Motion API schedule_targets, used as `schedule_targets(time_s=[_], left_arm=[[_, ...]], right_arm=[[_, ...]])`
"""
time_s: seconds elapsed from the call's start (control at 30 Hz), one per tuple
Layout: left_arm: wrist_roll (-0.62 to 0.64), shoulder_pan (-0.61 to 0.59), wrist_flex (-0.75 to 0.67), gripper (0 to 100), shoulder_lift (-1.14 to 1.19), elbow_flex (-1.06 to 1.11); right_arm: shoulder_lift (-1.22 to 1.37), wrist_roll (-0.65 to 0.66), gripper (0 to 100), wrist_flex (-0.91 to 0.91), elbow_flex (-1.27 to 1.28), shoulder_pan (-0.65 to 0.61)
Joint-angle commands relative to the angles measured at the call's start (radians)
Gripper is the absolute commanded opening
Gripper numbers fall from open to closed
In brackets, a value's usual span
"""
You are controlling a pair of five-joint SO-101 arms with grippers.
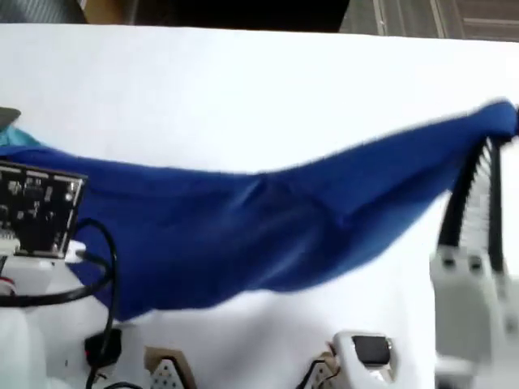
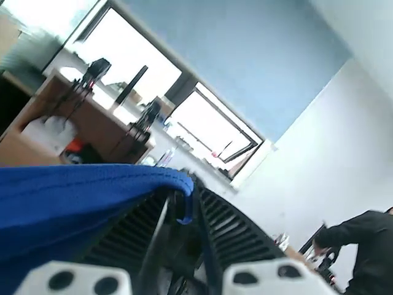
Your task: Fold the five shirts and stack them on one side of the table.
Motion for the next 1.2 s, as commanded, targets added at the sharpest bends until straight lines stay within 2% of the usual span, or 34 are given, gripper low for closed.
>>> schedule_targets(time_s=[0.0, 0.2, 0.4, 0.73, 0.93, 1.03, 1.17], left_arm=[[0.000, -0.008, 0.009, 3, -0.025, 0.001], [-0.002, -0.008, 0.008, 3, -0.038, 0.007], [0.000, -0.005, -0.028, 3, 0.080, 0.010], [-0.008, 0.060, -0.133, 3, 0.592, 0.002], [-0.009, 0.123, -0.341, 3, 0.904, -0.012], [-0.037, 0.143, -0.388, 3, 1.049, -0.116], [-0.034, 0.149, -0.318, 3, 1.226, -0.375]], right_arm=[[-0.054, -0.002, 2.0, 0.015, -0.015, -0.007], [-0.088, -0.002, 2.0, 0.016, -0.006, -0.007], [0.044, -0.003, 2.1, -0.002, 0.098, -0.008], [0.315, -0.005, 2.1, -0.165, 0.430, -0.056], [0.484, 0.003, 2.1, -0.397, 0.643, -0.056], [0.601, 0.003, 2.1, -0.495, 0.655, -0.051], [0.763, 0.003, 2.1, -0.572, 0.563, -0.051]])
